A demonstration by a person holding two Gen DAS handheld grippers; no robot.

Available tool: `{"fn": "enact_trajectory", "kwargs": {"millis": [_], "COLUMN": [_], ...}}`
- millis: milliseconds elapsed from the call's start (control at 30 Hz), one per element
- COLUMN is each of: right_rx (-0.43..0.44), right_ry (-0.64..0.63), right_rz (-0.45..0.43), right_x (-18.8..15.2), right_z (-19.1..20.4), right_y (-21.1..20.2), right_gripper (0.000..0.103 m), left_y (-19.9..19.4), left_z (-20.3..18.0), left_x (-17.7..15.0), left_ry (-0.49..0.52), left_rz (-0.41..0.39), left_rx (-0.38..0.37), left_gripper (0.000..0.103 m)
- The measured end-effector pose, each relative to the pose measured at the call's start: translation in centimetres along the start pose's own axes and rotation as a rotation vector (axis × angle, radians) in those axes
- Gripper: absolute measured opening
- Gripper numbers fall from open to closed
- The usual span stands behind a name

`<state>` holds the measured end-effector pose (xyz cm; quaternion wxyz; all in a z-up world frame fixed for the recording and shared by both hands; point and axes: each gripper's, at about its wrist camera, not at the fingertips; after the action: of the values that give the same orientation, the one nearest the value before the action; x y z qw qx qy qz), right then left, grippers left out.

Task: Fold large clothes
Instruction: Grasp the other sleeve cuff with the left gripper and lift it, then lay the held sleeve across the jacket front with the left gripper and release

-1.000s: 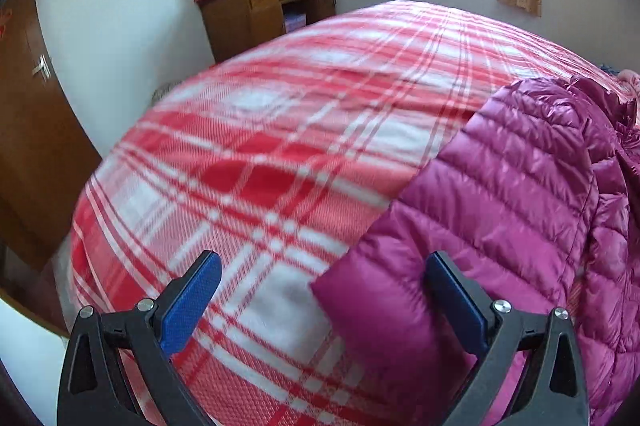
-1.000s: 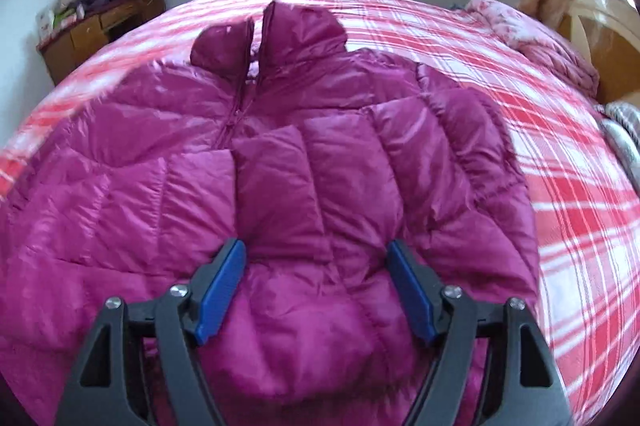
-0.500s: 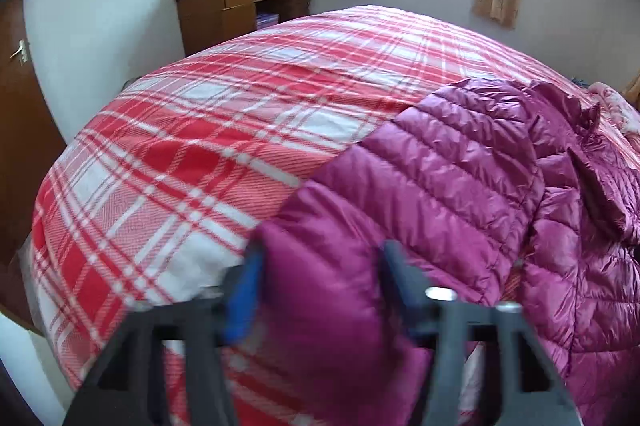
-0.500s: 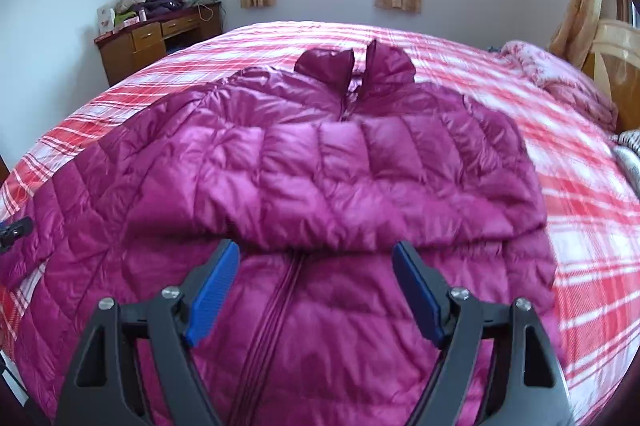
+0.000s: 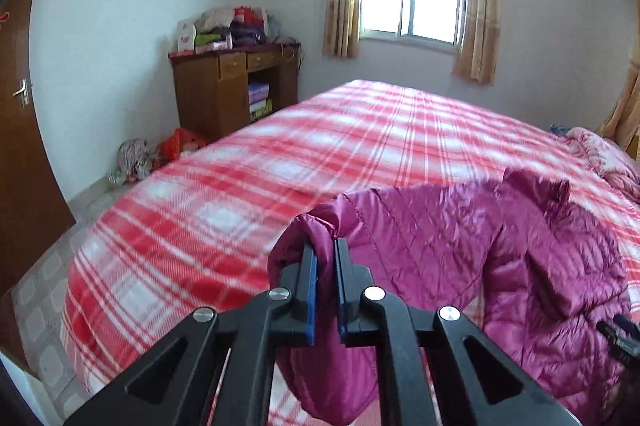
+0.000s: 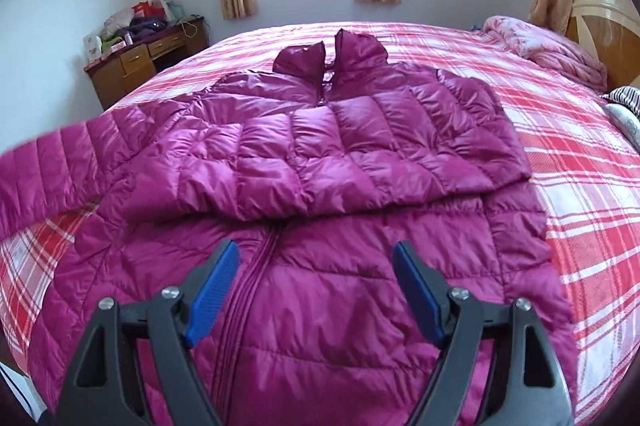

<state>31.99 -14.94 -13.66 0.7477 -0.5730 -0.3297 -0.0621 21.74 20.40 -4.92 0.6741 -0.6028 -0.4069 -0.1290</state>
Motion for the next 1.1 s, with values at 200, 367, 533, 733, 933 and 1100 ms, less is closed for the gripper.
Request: {"fn": "enact_trajectory", "kwargs": {"millis": [200,367,533,733,933,1100], "right_rx": [-0.015,0.009,-0.030,-0.027,0.000,0.007], "right_ry": [0.005,-0.004,-0.036,0.031,0.075,0.079], "right_rz": [0.041,0.073,0.081,0.058,0.063,0.058], "right_x": [-0.8,-1.4,-1.9,-2.6,-2.7,-3.0], "right_z": [-0.7,-0.7,-1.0,-3.3,-4.5,-4.7], "right_y": [0.3,-0.4,-1.2,-1.5,-0.9,-0.6], "right_gripper": [0.082,0.082,0.082,0.082,0.082,0.082], "left_y": [-2.0,-3.6,-5.2,-6.3,-6.4,-6.1], "left_z": [-2.3,-8.1,-14.4,-20.5,-25.2,-29.9], "left_x": [4.3,6.2,7.2,7.4,6.9,6.1], "left_ry": [0.052,0.160,0.264,0.373,0.447,0.532], "left_rz": [-0.062,-0.099,-0.146,-0.176,-0.161,-0.129], "left_rx": [-0.046,-0.118,-0.191,-0.229,-0.258,-0.300], "left_gripper": [0.006,0.005,0.004,0.004,0.004,0.004]}}
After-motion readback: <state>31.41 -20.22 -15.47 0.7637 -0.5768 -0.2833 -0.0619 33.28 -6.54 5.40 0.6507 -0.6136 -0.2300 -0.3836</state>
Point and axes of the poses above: each gripper's, at about its wrist camera, not at the fingertips, and y roughly the way its jaws point, z to its left, x to its top, and after that the axes turned 14 degrees about z, right-handed
